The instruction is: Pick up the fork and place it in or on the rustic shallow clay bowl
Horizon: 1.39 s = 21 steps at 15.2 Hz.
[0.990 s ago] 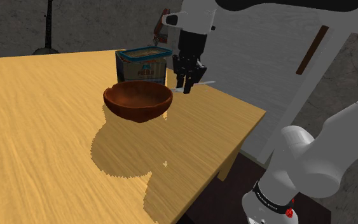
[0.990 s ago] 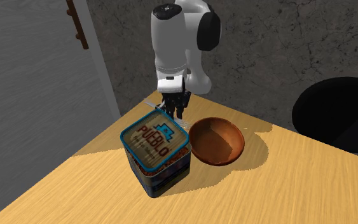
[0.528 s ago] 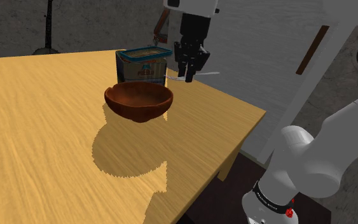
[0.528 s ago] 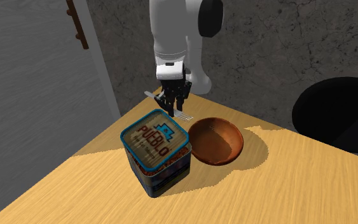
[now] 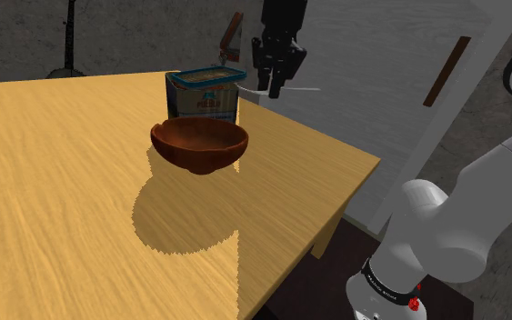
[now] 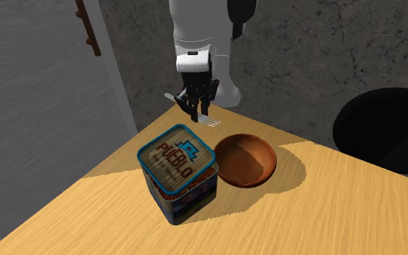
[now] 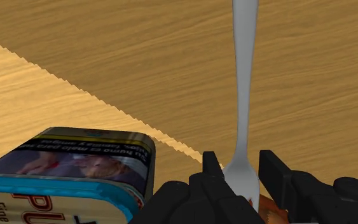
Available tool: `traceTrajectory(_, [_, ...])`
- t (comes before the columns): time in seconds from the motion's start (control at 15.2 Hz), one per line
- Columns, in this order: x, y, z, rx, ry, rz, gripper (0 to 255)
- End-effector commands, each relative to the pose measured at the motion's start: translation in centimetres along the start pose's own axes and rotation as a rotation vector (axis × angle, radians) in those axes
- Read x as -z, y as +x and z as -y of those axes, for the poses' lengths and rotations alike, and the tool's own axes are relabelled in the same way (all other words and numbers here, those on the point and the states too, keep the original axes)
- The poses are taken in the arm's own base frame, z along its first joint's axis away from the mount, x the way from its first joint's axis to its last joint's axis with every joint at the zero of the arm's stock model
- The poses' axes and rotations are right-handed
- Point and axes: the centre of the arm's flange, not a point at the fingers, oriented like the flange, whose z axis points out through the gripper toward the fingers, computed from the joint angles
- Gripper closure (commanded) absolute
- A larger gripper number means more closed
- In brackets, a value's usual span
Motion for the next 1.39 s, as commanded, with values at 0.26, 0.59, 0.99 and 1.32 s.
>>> traceTrajectory(0.26, [2.4, 1.4, 0.2, 0.000, 0.000, 0.000, 255])
traceTrajectory(0.59, [2.4, 8.0, 1.1, 0.000, 0.000, 0.000, 255])
traceTrajectory(0.99, [2.3, 15.8, 2.3, 0.000, 0.000, 0.000, 255])
traceTrajectory(1.32, [0.2, 16.7, 2.4, 0.000, 0.000, 0.000, 255])
